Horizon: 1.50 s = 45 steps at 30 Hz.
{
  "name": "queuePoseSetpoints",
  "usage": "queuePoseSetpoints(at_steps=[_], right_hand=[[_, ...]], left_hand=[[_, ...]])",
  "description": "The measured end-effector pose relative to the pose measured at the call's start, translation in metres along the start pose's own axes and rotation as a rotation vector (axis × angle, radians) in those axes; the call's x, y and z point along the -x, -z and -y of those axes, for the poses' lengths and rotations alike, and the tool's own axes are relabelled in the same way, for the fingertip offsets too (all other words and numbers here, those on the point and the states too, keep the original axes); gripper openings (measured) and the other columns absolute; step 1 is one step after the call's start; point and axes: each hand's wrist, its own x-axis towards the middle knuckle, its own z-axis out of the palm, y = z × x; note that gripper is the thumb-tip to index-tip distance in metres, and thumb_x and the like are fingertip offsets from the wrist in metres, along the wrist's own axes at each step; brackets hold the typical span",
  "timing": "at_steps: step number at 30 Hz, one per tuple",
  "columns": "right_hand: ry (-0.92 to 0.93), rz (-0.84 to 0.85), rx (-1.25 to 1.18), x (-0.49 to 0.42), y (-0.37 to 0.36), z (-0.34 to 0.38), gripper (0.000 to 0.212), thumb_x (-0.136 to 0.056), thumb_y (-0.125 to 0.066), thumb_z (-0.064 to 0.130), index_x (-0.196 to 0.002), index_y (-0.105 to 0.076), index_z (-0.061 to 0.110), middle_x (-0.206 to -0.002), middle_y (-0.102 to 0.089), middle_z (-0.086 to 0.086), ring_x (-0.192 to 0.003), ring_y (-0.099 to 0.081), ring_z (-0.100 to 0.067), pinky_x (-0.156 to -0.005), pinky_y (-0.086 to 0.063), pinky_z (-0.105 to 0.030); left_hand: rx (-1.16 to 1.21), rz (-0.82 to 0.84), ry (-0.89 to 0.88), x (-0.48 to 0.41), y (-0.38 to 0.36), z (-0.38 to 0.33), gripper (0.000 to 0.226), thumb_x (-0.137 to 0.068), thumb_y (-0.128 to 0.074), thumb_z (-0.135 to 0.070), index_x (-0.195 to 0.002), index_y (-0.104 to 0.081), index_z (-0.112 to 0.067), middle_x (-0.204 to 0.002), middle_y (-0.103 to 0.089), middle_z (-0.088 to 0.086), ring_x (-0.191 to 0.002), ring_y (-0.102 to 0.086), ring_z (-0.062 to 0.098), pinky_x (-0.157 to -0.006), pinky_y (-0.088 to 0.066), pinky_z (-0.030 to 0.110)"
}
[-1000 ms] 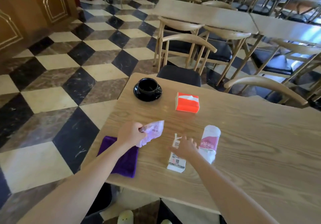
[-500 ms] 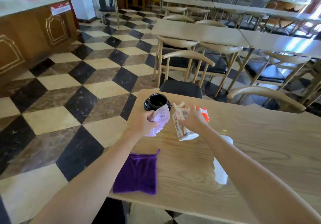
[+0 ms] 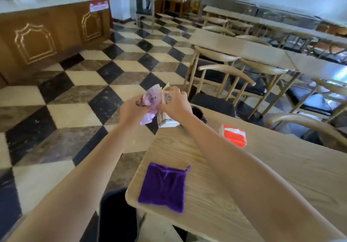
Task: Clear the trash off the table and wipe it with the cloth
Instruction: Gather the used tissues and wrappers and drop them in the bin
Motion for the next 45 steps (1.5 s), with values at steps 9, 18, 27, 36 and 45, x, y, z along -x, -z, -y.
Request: queuePoseSetpoints(at_steps=[9,18,27,36,45], right_hand=[[0.160,0.378,-0.099,0.068,-0.212,0.039,0.075,-0.077,-0.071,0.026,-0.136,-0.030,0.007,-0.133,-0.042,-0.015,-0.117,-0.048,-0.031,-0.093,-0.043,-0.039],[0.108,0.584,-0.041,0.158,-0.359,-0.040,0.078,-0.080,-0.069,0.031,-0.141,-0.025,0.008,-0.137,-0.037,-0.014,-0.122,-0.046,-0.030,-0.098,-0.043,-0.037],[-0.150,0.656,0.191,0.178,-0.456,-0.203,0.078,-0.084,-0.067,0.028,-0.144,-0.022,0.009,-0.139,-0.033,-0.015,-0.120,-0.048,-0.034,-0.097,-0.044,-0.037],[0.019,0.691,0.291,0.148,-0.563,-0.297,0.081,-0.084,-0.065,0.034,-0.145,-0.016,0.017,-0.135,-0.033,-0.010,-0.117,-0.048,-0.026,-0.090,-0.047,-0.033],[0.001,0.764,0.421,0.111,-0.647,-0.357,0.085,-0.081,-0.067,0.031,-0.146,-0.015,0.011,-0.133,-0.032,-0.016,-0.115,-0.048,-0.036,-0.092,-0.047,-0.042]], left_hand=[[0.111,-0.233,0.496,0.086,0.109,0.174,0.030,-0.076,-0.066,-0.009,-0.106,-0.067,-0.010,-0.109,-0.069,0.016,-0.098,-0.064,0.033,-0.091,-0.051,0.039],[0.293,-0.308,0.813,0.186,0.087,0.319,0.015,-0.056,-0.053,-0.011,-0.062,-0.063,-0.021,-0.049,-0.056,0.009,-0.050,-0.046,0.025,-0.046,-0.037,0.027],[0.145,-0.087,0.971,0.226,-0.053,0.476,0.029,-0.080,-0.059,-0.019,-0.108,-0.066,-0.019,-0.098,-0.067,0.006,-0.095,-0.060,0.024,-0.081,-0.045,0.029],[-0.088,-0.069,0.961,0.209,-0.128,0.603,0.020,-0.087,-0.048,-0.018,-0.101,-0.057,-0.006,-0.100,-0.066,0.017,-0.092,-0.061,0.033,-0.070,-0.043,0.034],[-0.309,0.238,0.984,0.172,-0.160,0.696,0.042,-0.087,-0.050,-0.008,-0.127,-0.040,-0.001,-0.130,-0.052,0.020,-0.119,-0.051,0.034,-0.092,-0.043,0.037]])
